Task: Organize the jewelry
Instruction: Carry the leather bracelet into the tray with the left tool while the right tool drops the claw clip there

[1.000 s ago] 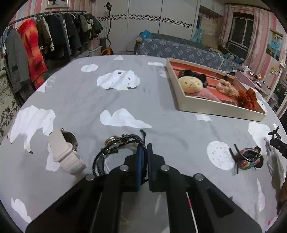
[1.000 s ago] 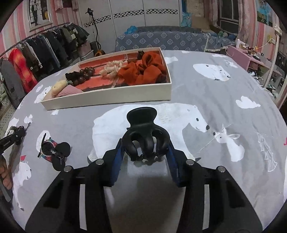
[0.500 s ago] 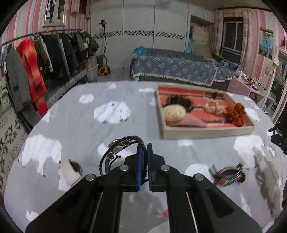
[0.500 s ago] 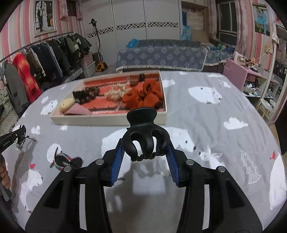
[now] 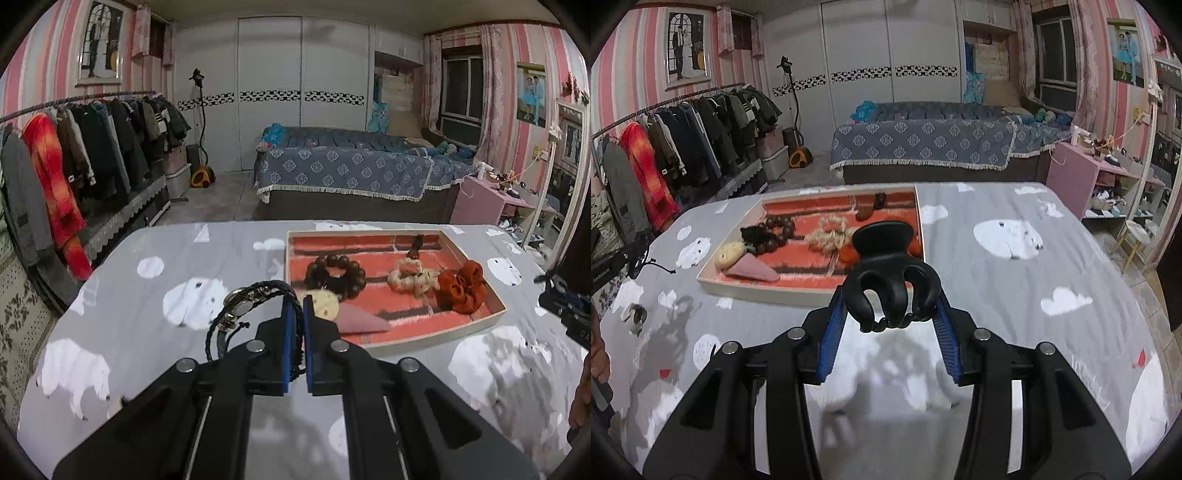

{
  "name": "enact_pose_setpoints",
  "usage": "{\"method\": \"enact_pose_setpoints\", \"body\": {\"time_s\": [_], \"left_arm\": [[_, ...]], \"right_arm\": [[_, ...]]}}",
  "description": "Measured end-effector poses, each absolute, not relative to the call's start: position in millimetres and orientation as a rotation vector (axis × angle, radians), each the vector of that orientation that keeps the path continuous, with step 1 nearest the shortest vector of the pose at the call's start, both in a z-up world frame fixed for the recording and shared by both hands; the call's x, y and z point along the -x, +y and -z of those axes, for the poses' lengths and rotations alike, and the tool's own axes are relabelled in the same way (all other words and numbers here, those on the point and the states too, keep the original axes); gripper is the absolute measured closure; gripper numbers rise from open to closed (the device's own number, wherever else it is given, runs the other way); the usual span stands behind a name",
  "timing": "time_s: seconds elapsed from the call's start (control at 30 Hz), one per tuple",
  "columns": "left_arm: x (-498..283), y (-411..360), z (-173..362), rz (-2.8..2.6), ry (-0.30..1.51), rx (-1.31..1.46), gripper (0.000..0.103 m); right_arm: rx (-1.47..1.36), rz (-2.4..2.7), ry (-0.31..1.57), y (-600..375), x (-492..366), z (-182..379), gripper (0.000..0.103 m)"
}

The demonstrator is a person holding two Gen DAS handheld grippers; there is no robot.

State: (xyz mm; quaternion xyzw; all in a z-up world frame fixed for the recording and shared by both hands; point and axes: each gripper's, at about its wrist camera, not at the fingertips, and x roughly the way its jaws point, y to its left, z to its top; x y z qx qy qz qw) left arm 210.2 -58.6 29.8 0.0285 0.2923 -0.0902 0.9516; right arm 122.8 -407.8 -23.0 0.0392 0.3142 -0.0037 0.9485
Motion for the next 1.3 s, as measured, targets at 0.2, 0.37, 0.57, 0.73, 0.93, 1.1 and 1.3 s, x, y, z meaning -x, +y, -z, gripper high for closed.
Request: {"method": "enact_pose_setpoints", "body": {"time_s": [0.2, 0.37, 0.57, 0.73, 0.93, 1.1, 1.3], "left_arm": [[-240.9, -85.6, -32.7, 0.209, 0.596, -0.104, 0.097], [-272.2, -103.6, -28.0, 0.223, 0.596, -0.103, 0.097], [-310.1, -109.8, -23.0, 0.245, 0.614, -0.059, 0.097], [-331.5, -109.3, -19.8, 0.258, 0.595, -0.029, 0.097], [-352.1, -100.2, -23.4, 0.280, 0.576, 0.004, 0.097], [-372.1, -99.3, -5.5, 0.253, 0.613, 0.011, 0.097], [-380.9, -108.7, 19.9, 0.271, 0.676, 0.011, 0.097]], "right_arm": [[-0.067, 0.001, 0.599, -405.7, -156.3, 6.9, 0.057], [-0.077, -0.017, 0.589, -399.4, -188.0, -1.2, 0.057], [-0.078, -0.031, 0.569, -388.9, -225.9, -10.0, 0.057], [-0.088, -0.036, 0.577, -385.7, -259.3, -5.8, 0.057], [-0.086, -0.018, 0.596, -386.1, -292.8, 7.2, 0.057], [-0.084, 0.001, 0.607, -391.6, -308.7, 17.7, 0.057], [-0.076, -0.015, 0.661, -385.1, -329.7, 45.8, 0.057]]}}
